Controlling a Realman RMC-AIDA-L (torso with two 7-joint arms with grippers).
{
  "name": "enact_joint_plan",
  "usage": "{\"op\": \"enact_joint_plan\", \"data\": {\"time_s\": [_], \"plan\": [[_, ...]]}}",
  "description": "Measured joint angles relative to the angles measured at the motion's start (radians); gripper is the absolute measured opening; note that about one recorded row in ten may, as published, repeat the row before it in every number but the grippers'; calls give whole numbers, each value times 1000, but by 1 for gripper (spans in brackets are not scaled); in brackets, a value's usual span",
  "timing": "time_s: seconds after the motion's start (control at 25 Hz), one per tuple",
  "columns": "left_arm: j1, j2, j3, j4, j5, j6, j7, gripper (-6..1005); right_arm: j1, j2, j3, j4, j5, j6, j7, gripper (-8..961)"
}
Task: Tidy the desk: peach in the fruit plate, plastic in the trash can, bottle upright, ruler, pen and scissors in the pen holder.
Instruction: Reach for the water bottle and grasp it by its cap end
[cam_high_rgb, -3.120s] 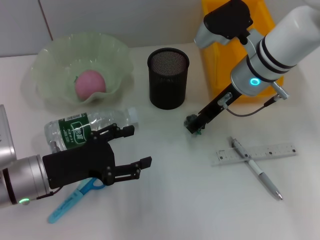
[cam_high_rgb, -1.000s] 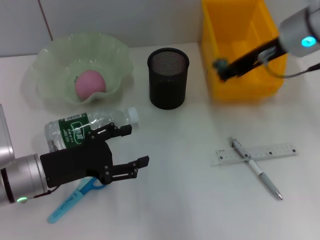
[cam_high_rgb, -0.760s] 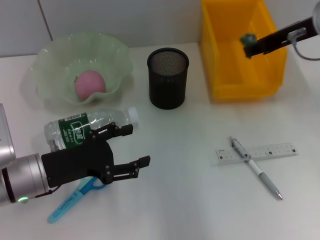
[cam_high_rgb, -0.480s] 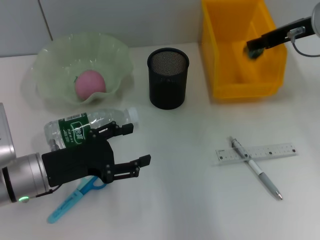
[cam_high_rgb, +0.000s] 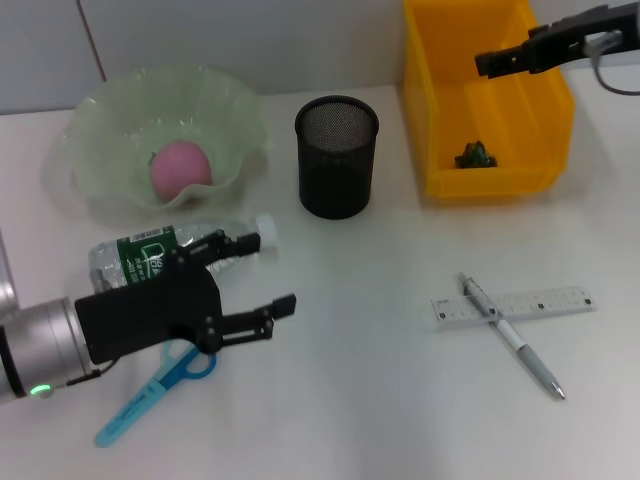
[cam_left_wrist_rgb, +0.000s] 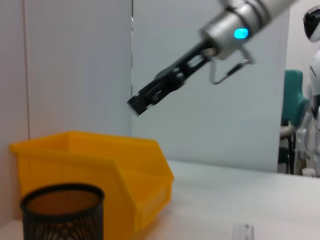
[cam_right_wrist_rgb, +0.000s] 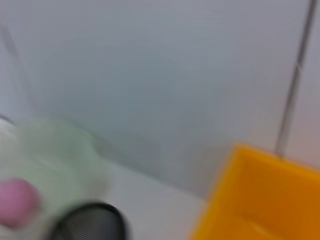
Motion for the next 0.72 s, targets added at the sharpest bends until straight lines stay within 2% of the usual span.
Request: {"op": "enact_joint_plan", "data": {"time_s": [0.04,0.12,0.16,0.2,0.28,0.32,0.36,0.4,0.52,0.56,0.6,0.72], "plan": [[1,0,0,1,-4,3,0,864,-56,9,-5,-76,74,-23,-37,810],[3,1,0,8,-23,18,0,864,-168,15,-18,-189,239,-56,-112,815],[7,1,0,20,-45,32,-1,864,-287,13,-25,-236,460,-81,-233,818],[7,1,0,20,-45,32,-1,864,-287,13,-25,-236,460,-81,-233,821],[9,0,0,26,-64,38,-3,864,-379,12,-13,-207,677,-124,-386,827],[7,0,0,27,-70,38,-9,864,-421,11,2,-166,764,-159,-475,829],[-4,0,2,33,-78,38,-33,864,-470,11,46,-58,890,-242,-641,832],[-4,0,2,33,-78,38,-33,863,-470,11,46,-58,890,-242,-641,832],[-40,-3,27,74,-77,19,-102,863,-492,5,146,164,951,-377,-840,832],[-57,-4,49,88,-76,6,-131,863,-484,-8,224,309,924,-454,-943,832],[-81,-4,84,106,-77,-17,-174,863,-484,-8,224,309,924,-454,-943,832],[-134,-6,180,136,-80,-88,-245,863,-474,-25,302,470,840,-521,-1072,832]]}}
